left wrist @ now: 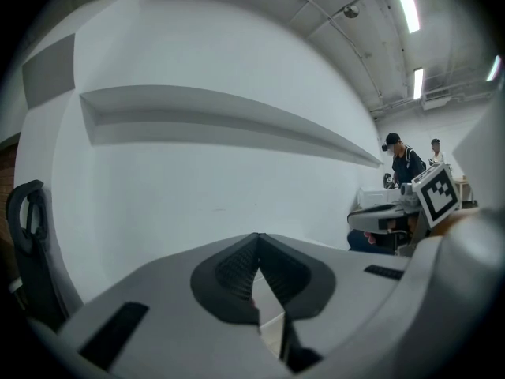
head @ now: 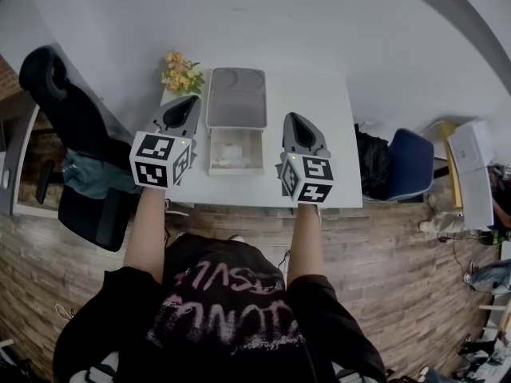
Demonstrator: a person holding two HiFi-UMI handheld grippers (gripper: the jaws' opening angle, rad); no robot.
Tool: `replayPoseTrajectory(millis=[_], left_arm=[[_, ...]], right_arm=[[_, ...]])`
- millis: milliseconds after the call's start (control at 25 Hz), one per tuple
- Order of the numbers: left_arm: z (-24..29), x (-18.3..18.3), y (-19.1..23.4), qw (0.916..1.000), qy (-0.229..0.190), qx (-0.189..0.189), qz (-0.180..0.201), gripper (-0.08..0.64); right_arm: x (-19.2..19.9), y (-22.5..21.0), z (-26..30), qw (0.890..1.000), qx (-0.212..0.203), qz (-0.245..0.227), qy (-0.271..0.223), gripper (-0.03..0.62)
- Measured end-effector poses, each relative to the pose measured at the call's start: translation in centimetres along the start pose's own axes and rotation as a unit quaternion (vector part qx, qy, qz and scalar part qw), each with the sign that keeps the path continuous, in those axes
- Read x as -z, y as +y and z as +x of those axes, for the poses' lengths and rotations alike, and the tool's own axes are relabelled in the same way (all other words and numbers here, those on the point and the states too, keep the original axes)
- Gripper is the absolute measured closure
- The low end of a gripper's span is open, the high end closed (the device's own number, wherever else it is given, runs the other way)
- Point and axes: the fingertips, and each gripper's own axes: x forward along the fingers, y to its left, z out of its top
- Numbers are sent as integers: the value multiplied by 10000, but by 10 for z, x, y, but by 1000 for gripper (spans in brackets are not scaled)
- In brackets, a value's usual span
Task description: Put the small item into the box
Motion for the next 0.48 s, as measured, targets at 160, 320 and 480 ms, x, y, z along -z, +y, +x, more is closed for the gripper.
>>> replayPoseTrajectory(millis=[160, 320, 480], left_arm=[[0, -2, -1, 10000, -22, -12, 17, 558], [0, -3, -2, 10000, -50, -6, -9, 558], [-1, -5, -2, 10000, -83, -13, -40, 558]], right_arm=[[-3, -1, 0, 10000, 1, -20, -5, 583], [-3, -3, -1, 10000, 5, -29, -5, 583], [-3, -8, -1, 10000, 48, -35, 6, 583]])
